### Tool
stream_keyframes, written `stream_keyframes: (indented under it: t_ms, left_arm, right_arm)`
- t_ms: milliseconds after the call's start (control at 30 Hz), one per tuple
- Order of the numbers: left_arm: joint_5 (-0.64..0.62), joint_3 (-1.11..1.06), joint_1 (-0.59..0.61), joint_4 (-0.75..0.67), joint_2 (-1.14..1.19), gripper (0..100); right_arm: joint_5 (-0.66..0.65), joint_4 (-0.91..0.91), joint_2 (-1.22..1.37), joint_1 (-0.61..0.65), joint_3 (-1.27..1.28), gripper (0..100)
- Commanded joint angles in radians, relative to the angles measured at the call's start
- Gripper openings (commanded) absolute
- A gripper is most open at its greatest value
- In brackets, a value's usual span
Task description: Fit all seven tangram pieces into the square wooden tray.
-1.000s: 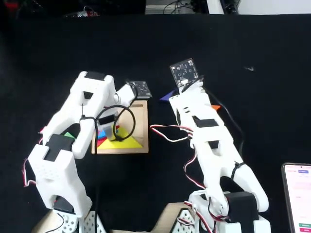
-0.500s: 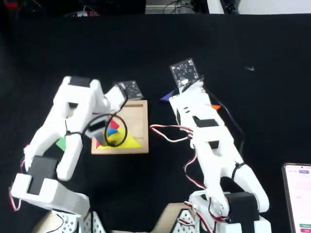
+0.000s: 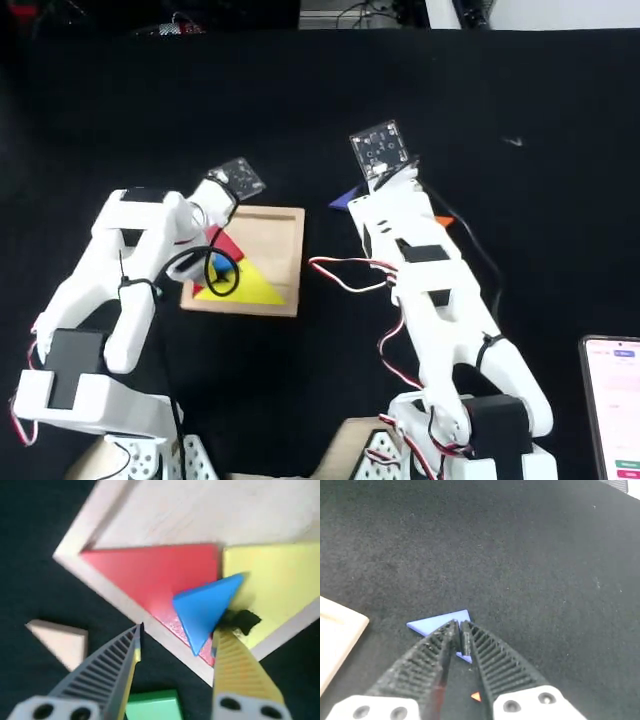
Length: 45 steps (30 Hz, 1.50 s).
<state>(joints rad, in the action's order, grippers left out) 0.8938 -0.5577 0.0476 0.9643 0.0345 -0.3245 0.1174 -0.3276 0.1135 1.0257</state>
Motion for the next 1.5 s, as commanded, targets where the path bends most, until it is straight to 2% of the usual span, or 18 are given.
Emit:
stream_keyframes:
  t_ms: [0,133,567,1000,1167,1300,1467]
  left_arm:
    - [-0.002,0.002,0.022,-0.032,-0.029,23]
    - [0.044,0.018,0.025,-0.023,-0.029,23]
    - [0.055,0.079,0.091,-0.023,-0.037,23]
    - [0.055,0.110,0.087,-0.032,-0.021,23]
    - [0.055,0.177,0.091,-0.032,0.051,23]
    - [0.035,0.278,0.094,-0.023,0.172,23]
    - [-0.095,0.395,0.094,-0.021,0.255,23]
  right_arm:
    - [0.009,-0.020,-0.031,-0.011,-0.012,1.2]
    - [0.009,-0.020,-0.031,-0.011,-0.012,1.2]
    - [0.009,-0.020,-0.031,-0.011,-0.012,1.2]
    - [0.009,-0.020,-0.031,-0.011,-0.012,1.2]
    - [0.009,-0.020,-0.031,-0.011,-0.012,1.2]
    - [0.009,-0.020,-0.031,-0.011,-0.012,1.2]
    - [0.009,-0.020,-0.031,-0.011,-0.012,1.2]
